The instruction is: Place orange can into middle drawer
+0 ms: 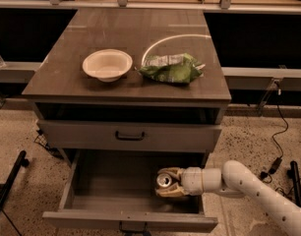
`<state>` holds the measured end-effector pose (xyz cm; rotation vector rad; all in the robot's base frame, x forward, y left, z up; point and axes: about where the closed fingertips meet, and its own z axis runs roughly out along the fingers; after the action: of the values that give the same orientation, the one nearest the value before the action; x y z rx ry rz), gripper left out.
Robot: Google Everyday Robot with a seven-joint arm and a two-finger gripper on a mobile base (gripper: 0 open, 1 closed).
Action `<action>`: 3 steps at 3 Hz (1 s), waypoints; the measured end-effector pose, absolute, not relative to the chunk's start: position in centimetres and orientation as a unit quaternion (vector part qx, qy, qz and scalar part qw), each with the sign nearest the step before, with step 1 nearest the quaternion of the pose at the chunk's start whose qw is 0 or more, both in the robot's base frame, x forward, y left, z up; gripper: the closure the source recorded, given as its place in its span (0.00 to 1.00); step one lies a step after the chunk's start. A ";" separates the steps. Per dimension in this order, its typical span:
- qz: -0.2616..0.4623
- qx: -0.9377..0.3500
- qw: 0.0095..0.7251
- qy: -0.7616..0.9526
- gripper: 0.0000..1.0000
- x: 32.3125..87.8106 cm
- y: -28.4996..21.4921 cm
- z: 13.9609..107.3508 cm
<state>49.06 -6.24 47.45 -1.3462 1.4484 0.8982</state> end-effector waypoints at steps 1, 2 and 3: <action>0.368 -0.549 0.466 0.589 0.15 49.0 -6.0 47.5; 0.370 -0.549 0.465 0.588 0.00 48.9 -5.8 47.4; 0.372 -0.543 0.468 0.589 0.00 48.8 -6.2 48.1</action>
Offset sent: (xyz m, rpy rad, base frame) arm -0.0006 0.0021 0.0001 0.0023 0.0011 0.0040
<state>48.84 -6.18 48.06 -1.3321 1.4447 0.9135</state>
